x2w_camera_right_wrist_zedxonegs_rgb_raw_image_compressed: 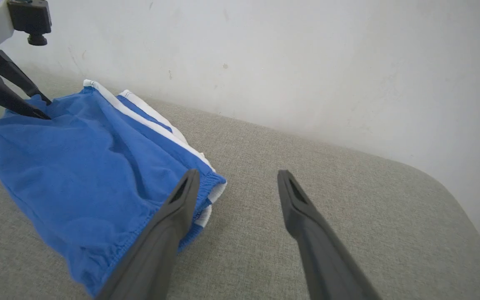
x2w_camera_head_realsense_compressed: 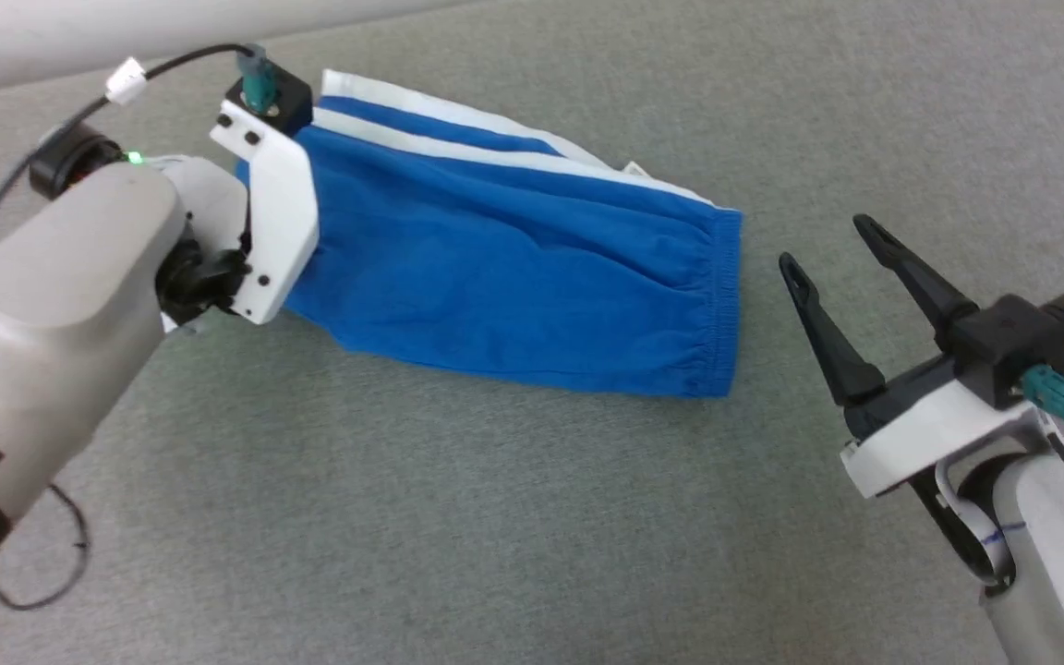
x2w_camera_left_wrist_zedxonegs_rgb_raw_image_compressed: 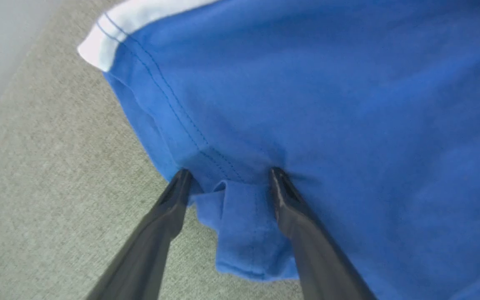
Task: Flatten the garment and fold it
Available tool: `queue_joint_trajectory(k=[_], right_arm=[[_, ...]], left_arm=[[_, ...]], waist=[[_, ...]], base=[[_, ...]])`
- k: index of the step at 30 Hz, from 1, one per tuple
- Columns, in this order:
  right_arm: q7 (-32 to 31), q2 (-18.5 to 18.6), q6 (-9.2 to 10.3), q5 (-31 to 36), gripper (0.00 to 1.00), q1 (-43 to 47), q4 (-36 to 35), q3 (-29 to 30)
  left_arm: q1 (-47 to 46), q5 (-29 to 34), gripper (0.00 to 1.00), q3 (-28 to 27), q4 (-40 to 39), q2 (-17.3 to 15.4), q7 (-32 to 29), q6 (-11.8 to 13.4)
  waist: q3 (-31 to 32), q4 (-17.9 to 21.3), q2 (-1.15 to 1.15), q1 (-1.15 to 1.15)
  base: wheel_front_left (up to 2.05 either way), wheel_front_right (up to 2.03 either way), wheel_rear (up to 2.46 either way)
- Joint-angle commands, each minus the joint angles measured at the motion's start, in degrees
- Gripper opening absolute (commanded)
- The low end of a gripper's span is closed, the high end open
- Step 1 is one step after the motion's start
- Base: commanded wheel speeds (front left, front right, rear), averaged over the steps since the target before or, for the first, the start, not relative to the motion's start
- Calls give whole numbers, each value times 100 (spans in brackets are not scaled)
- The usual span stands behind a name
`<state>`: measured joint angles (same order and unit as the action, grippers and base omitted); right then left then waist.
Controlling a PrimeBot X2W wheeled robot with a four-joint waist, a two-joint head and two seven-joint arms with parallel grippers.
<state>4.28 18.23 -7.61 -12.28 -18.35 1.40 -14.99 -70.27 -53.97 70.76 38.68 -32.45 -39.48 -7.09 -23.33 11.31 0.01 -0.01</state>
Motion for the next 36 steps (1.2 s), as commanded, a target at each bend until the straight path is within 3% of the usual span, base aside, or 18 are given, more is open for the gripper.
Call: queue_joint_trajectory(k=[1, 2, 9, 13, 17, 23, 33, 34, 35, 36], right_arm=[[11, 34, 12, -43, 100, -118, 32, -18], [-18, 73, 12, -62, 100, -182, 53, -38], [-651, 726, 12, -543, 100, -830, -189, -380], [-1813, 1249, 12, -1247, 100, -1219, -295, -984], [-3023, 1524, 12, -2000, 100, -1528, -213, -1550], [-3644, 1449, 12, -2553, 100, -1782, 151, -2126], [-3296, 958, 12, -2702, 100, -1829, 1645, -3125], [-3125, 956, 12, -2723, 32, -1869, 1710, -3159], [-2947, 963, 12, -2740, 0, -1910, 1779, -3162], [-2794, 990, 12, -2750, 0, -1951, 1813, -3207]], left_arm=[[276, -28, 25, 164, -23, 35, -127, -39], [290, -49, 0, 184, -85, 7, -177, -39], [152, -145, 0, 225, -302, -147, 194, -39], [130, -228, 0, 234, -430, -162, 466, -39], [152, -285, 0, 242, -496, -161, 664, -39], [121, -293, 0, 250, -479, -30, 861, -39], [153, -389, 0, 256, -338, 49, 1125, -39], [183, -422, 0, 256, -322, 42, 1161, -39], [225, -454, 0, 257, -299, 45, 1219, -39], [275, -496, 0, 257, -272, 48, 1295, -39]], waist=[[-61, 73, -1, 1], [-48, 71, -1, 1], [200, -57, -1, 1], [343, -144, -1, 1], [390, -251, -1, 1], [208, -447, -1, 1], [-52, -625, -1, 1], [-43, -630, -1, 1], [-15, -635, -1, 1], [31, -636, -1, 1]], base=[[0, 0, 0], [0, 0, 0], [0, 0, 0], [0, 0, 0], [0, 0, 0], [0, 0, 0], [0, 0, 0], [0, 0, 0], [0, 0, 0], [0, 0, 0]])
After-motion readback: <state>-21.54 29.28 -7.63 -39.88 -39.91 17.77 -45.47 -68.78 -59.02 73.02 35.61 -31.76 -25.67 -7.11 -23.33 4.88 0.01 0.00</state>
